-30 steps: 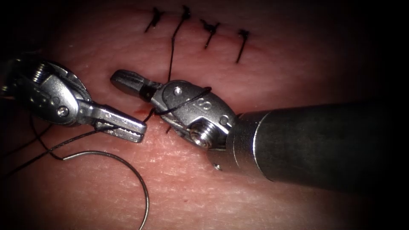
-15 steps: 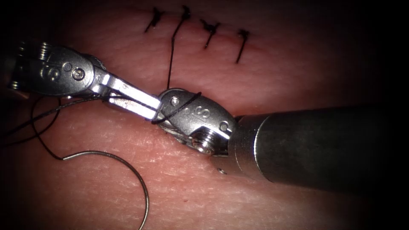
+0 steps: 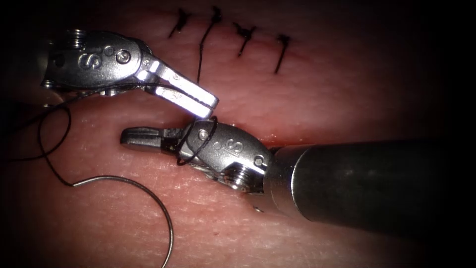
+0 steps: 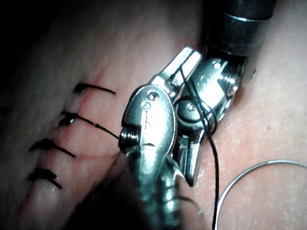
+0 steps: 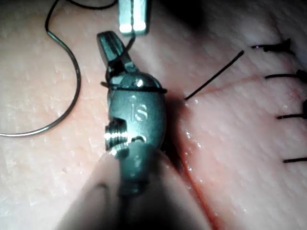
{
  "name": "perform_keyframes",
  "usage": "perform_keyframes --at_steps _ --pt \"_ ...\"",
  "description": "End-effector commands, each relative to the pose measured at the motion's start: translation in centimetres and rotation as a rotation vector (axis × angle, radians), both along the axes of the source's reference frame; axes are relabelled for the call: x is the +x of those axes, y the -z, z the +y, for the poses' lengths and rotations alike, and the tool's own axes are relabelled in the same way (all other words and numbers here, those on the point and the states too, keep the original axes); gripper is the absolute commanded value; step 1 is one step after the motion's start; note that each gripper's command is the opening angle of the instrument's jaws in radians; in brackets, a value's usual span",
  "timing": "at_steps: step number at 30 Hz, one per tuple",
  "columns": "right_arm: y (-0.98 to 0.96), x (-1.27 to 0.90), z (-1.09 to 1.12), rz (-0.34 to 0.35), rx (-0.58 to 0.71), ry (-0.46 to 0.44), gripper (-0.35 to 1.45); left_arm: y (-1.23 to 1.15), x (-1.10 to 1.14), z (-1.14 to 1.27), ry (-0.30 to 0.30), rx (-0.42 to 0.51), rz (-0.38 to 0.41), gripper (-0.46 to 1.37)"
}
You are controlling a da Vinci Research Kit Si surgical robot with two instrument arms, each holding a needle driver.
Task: Wound Closure
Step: Finish looping the suture twice around the right gripper
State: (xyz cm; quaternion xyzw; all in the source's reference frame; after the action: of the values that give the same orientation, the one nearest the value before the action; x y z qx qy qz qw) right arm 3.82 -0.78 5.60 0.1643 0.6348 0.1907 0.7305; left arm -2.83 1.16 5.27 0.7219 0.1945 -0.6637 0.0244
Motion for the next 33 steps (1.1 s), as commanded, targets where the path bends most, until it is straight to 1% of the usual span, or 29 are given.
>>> perform_keyframes --at_steps 1,7,12,14,17,18,19,22,24,27,29,30,31,33 --pt "-0.03 0.00 -0.01 -0.002 -0.005 -0.005 -0.35 0.00 -0.01 0.01 -0.009 0.000 -0.003 -0.35" --pt "-0.17 -0.02 -0.14 -0.001 -0.023 0.003 -0.35 0.00 -0.08 0.18 0.000 0.002 -0.004 -0.35" --pt "-0.15 -0.06 -0.17 0.001 -0.024 0.010 -0.35 -0.09 -0.13 0.30 0.032 -0.032 -0.013 -0.35" --pt "-0.11 -0.07 -0.18 0.005 -0.022 0.010 -0.35 -0.20 -0.13 0.34 0.047 -0.044 -0.008 -0.35" --pt "-0.04 -0.09 -0.19 0.017 -0.018 0.009 -0.35 -0.44 -0.09 0.38 0.074 -0.059 0.005 -0.35" --pt "0.00 -0.11 -0.20 0.036 -0.017 0.007 -0.35 -0.61 -0.05 0.38 0.093 -0.072 0.018 -0.35" --pt "0.01 -0.11 -0.20 0.040 -0.017 0.006 -0.35 -0.64 -0.05 0.38 0.093 -0.074 0.019 -0.35" --pt "0.05 -0.15 -0.21 0.078 -0.017 0.000 -0.35 -1.00 0.01 0.32 0.119 -0.112 0.050 -0.35" --pt "0.07 -0.17 -0.21 0.094 -0.018 -0.009 -0.35 -1.16 0.03 0.28 0.127 -0.115 0.064 -0.35" --pt "0.08 -0.22 -0.20 0.122 -0.019 -0.031 -0.35 -1.48 0.06 0.17 0.144 -0.117 0.094 -0.35" --pt "0.08 -0.23 -0.20 0.154 -0.020 -0.044 -0.35 -1.57 0.07 0.13 0.162 -0.114 0.108 -0.35" --pt "0.08 -0.23 -0.20 0.159 -0.021 -0.048 -0.35 -1.58 0.07 0.13 0.163 -0.116 0.109 -0.35" --pt "0.08 -0.24 -0.20 0.195 -0.023 -0.063 -0.35 -1.63 0.07 0.10 0.172 -0.113 0.108 -0.35" --pt "0.09 -0.25 -0.20 0.236 -0.024 -0.081 -0.35 -1.65 0.07 0.09 0.180 -0.108 0.108 -0.35"
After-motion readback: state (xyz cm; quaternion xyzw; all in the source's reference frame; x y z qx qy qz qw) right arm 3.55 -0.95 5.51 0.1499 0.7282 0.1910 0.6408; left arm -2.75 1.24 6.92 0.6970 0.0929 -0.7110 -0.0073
